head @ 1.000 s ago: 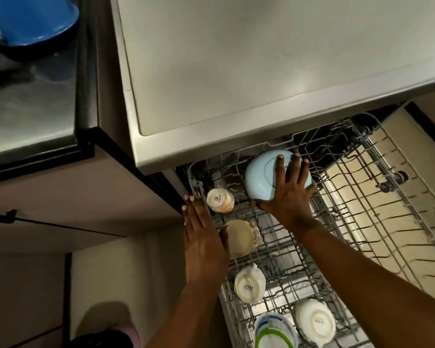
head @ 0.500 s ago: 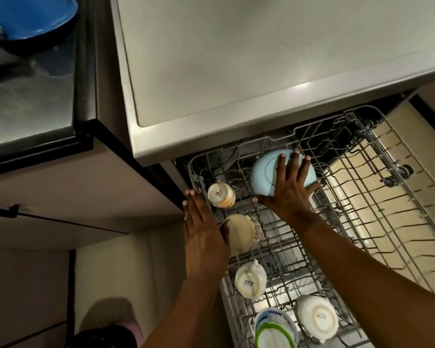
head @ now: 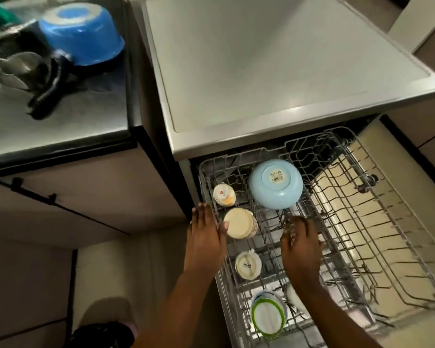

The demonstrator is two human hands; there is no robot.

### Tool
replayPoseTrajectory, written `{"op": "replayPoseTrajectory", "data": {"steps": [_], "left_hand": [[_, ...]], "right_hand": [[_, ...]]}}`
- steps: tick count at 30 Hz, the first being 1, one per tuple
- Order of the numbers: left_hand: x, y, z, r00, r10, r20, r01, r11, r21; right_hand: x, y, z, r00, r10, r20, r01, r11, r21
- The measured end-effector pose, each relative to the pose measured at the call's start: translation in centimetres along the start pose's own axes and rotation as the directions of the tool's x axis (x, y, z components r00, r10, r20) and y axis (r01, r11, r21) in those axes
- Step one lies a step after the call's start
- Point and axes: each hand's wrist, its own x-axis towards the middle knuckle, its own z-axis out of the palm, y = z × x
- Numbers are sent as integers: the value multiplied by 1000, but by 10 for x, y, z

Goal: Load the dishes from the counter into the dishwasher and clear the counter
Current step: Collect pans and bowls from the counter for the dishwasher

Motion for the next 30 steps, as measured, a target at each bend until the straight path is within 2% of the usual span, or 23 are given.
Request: {"op": "replayPoseTrajectory", "data": {"steps": [3, 7, 12, 15, 18, 21, 23, 26, 30], "left_hand": [[-42, -21, -13, 994, 111, 22, -112, 993, 42], [-94, -47, -52, 990, 67, 122, -85, 985, 148], [-140, -76, -114, 995, 37, 92, -56, 977, 206], [-165, -102, -155, 999, 40, -5, -37, 969, 245], [-189, -131, -198, 992, 54, -113, -18, 956, 291], [-216, -162, -245, 965, -59, -254, 113, 973, 203], [-232, -183, -269, 928, -87, -363, 171, 964, 206], [-258, -215, -298, 880, -179, -441, 278, 945, 172], [-292, -253, -327, 797, -255, -547, 379, 917, 125]], "right_hand": [[-36, -18, -15, 999, -28, -15, 29, 998, 60], [-72, -54, -36, 993, -112, 21, 112, 994, 5], [-106, -107, -43, 959, -243, 147, 253, 966, -56], [-129, -154, -38, 914, -326, 243, 345, 938, -37], [-153, -198, -21, 817, -496, 295, 521, 854, -7], [-175, -257, -12, 718, -647, 257, 644, 757, 110], [-186, -293, -7, 664, -695, 277, 682, 714, 157], [-195, -337, 6, 570, -756, 321, 744, 641, 187], [-204, -388, 21, 433, -864, 257, 823, 495, 279]]}}
